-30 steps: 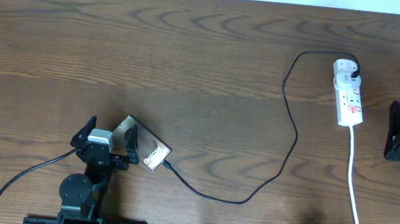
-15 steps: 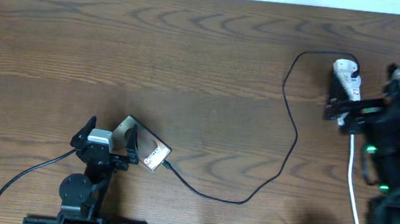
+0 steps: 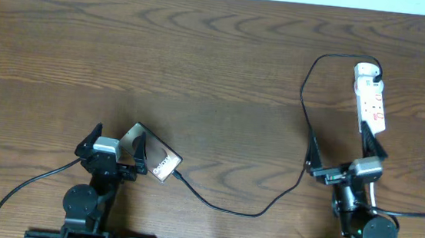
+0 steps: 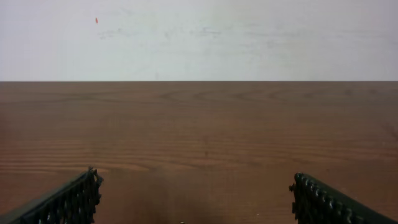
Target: Plug charger to phone and switch on socket
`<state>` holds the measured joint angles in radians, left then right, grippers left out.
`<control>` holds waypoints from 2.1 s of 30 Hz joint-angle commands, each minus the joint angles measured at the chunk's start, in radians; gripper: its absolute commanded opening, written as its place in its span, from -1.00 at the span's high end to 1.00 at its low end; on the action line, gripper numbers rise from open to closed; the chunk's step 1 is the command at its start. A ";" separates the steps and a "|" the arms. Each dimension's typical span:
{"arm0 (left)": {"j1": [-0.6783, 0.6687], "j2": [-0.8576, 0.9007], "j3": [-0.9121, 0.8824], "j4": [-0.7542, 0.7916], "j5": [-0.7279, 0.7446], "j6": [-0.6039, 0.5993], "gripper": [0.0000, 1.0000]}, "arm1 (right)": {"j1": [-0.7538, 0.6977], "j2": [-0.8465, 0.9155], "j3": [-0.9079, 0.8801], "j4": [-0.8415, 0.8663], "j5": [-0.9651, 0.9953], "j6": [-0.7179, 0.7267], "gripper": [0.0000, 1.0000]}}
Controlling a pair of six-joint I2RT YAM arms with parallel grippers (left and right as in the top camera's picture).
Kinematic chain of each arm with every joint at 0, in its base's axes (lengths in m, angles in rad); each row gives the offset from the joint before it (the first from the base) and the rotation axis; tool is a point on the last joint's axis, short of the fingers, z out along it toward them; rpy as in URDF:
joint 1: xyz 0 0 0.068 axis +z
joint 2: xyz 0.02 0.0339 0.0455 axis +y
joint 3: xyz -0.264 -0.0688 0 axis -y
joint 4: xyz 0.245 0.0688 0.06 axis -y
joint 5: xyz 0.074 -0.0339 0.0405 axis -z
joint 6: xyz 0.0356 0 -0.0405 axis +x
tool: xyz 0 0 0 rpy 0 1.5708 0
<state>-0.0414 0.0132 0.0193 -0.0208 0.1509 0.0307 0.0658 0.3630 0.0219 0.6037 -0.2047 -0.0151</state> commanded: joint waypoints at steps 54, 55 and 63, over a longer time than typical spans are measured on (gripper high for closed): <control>-0.003 -0.003 -0.015 -0.038 0.016 0.010 -0.93 | 0.000 -0.358 -0.016 -0.671 0.097 -0.046 -0.99; -0.003 -0.003 -0.015 -0.038 0.016 0.010 -0.94 | 0.000 -0.358 -0.016 -0.671 0.097 -0.046 -0.99; -0.003 -0.003 -0.015 -0.038 0.016 0.010 -0.93 | 0.000 -0.358 -0.016 -0.671 0.097 -0.046 -0.99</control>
<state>-0.0414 0.0158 0.0193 -0.0212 0.1509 0.0307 0.0677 0.0120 0.0063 -0.0620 -0.1181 -0.0483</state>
